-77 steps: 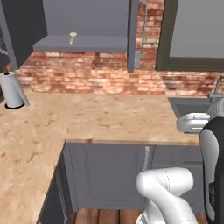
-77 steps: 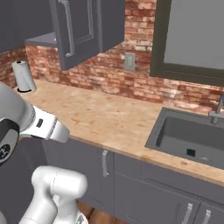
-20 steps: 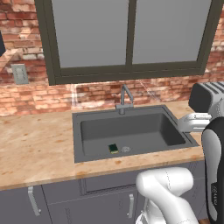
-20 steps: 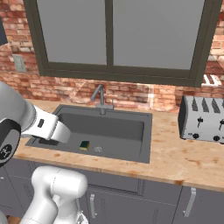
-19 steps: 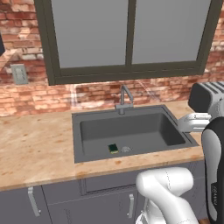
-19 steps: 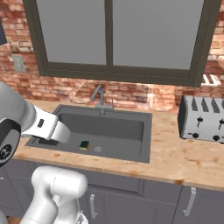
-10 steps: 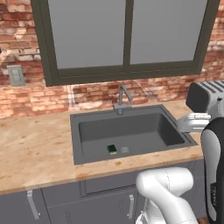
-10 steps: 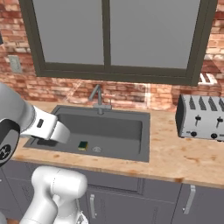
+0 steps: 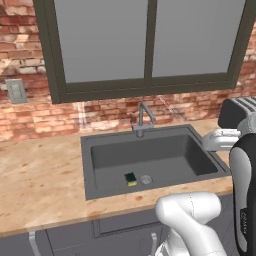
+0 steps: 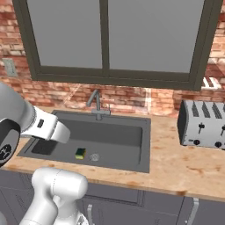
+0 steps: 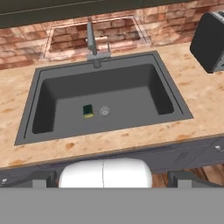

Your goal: Pick up the dish brush and sponge from the sink, and place them back in the cabinet, and close the cabinet doors.

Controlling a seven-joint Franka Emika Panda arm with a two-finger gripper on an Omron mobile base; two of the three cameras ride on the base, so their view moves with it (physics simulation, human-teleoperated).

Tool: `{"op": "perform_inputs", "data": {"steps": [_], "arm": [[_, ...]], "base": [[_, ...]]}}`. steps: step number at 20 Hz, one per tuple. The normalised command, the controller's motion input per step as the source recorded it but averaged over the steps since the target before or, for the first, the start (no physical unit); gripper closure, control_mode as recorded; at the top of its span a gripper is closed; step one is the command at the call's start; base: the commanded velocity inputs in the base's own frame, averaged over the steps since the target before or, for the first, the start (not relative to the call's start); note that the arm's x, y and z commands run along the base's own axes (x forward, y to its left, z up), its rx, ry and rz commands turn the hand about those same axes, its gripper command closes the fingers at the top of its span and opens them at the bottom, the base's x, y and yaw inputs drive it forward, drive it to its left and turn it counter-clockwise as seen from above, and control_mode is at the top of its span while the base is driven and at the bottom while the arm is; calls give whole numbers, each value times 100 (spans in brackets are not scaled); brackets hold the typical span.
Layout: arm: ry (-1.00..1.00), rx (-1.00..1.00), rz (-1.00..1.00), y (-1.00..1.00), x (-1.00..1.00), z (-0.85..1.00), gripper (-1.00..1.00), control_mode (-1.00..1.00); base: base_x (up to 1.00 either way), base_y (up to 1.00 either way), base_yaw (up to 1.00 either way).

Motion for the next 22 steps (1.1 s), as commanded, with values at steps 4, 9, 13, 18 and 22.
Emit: {"op": "perform_inputs", "data": {"steps": [4, 9, 13, 18, 22], "arm": [[0, 0, 0, 0, 0, 0, -100, 100], [0, 0, 0, 0, 0, 0, -100, 100], [0, 0, 0, 0, 0, 0, -100, 100], [1, 0, 3, 30, 29, 0, -100, -100], [4, 0, 6, 46, 49, 0, -100, -100]], "base": [[45, 0, 2], [11, 0, 1], [3, 0, 0], [0, 0, 0], [0, 0, 0]]}}
